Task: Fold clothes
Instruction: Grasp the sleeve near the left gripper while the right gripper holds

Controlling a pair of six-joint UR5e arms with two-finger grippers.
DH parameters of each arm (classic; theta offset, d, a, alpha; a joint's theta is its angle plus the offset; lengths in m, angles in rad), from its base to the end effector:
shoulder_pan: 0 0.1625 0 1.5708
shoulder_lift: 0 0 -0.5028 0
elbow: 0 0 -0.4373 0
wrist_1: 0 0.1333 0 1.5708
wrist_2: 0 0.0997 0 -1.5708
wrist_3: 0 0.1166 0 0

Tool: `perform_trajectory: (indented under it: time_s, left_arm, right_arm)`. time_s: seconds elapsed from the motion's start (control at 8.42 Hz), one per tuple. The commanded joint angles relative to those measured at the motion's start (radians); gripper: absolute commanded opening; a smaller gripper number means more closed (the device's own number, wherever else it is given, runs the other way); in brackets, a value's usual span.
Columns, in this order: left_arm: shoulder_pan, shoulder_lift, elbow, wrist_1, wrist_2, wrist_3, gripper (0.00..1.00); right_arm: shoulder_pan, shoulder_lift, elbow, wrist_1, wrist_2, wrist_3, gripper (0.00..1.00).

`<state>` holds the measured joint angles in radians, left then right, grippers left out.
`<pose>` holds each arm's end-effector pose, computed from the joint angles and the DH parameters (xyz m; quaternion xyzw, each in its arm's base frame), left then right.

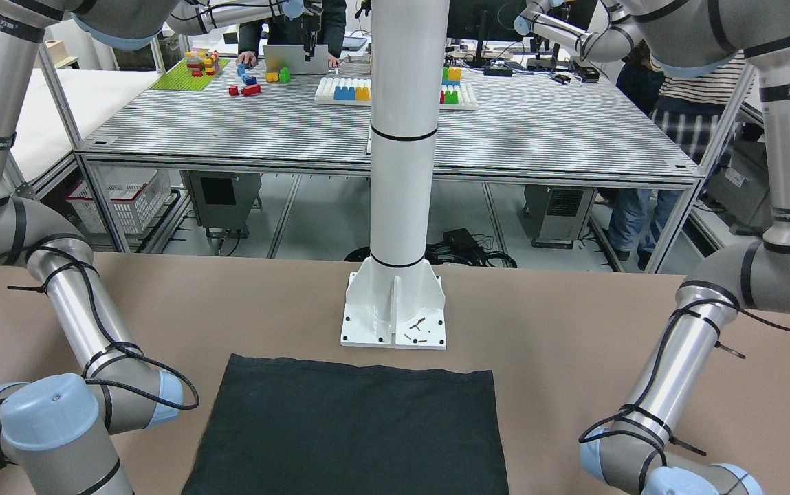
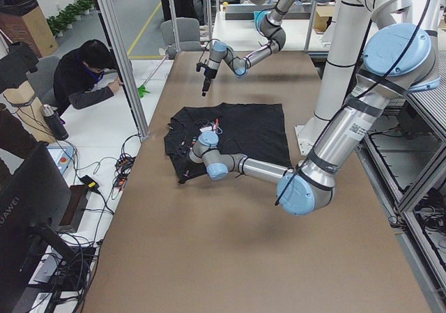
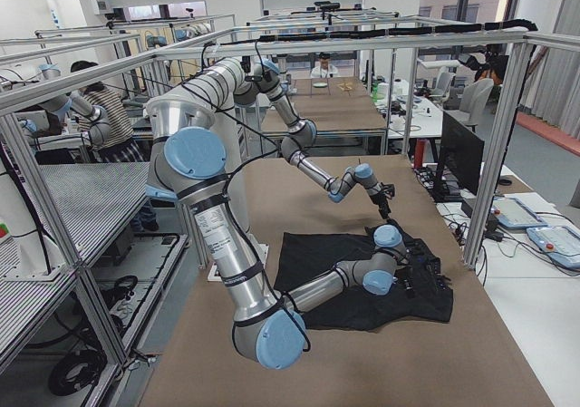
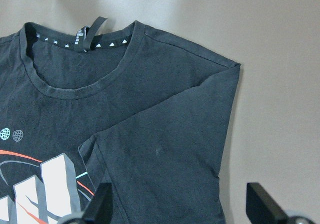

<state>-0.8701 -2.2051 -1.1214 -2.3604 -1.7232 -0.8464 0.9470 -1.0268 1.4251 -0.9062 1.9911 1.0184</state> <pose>0.4785 -0.7466 0.4693 0.2870 0.3743 -0.0286 0.8813 -0.4005 -0.7033 0.3878 0.2061 -0.4853 0.0616 0.8475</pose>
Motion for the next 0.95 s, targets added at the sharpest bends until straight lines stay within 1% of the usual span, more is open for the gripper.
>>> perform_trajectory:
  time_s: [0.0, 0.12, 0.24, 0.36, 0.48, 0.59, 0.71, 0.83]
  left_arm:
    - [0.039, 0.001, 0.025, -0.028, 0.023, 0.003, 0.94]
    - [0.055, -0.002, 0.025, -0.026, 0.042, 0.001, 0.91]
    - [0.056, -0.008, 0.032, -0.026, 0.042, 0.001, 0.85]
    - [0.054, -0.01, 0.032, -0.026, 0.04, 0.003, 0.75]
    - [0.054, -0.016, 0.032, -0.025, 0.04, 0.003, 0.54]
    - [0.054, -0.021, 0.032, -0.023, 0.04, 0.003, 0.25]
    - [0.054, -0.028, 0.031, -0.023, 0.04, -0.002, 0.04]
    - [0.049, -0.047, 0.028, -0.013, 0.036, -0.005, 0.0]
  right_arm:
    - [-0.002, -0.01, 0.005, 0.001, -0.001, 0.0, 0.94]
    - [-0.002, -0.013, 0.005, 0.001, -0.002, 0.0, 0.94]
    - [-0.002, -0.018, 0.005, 0.001, -0.002, 0.0, 0.94]
    - [-0.002, -0.018, 0.005, 0.001, -0.002, 0.0, 0.94]
    - [-0.004, -0.018, 0.005, 0.001, -0.002, 0.0, 0.94]
    - [-0.005, -0.018, 0.005, 0.001, -0.003, 0.0, 0.94]
    - [-0.007, -0.019, 0.005, 0.001, -0.005, 0.0, 0.94]
    - [-0.007, -0.019, 0.002, 0.001, -0.006, 0.0, 0.94]
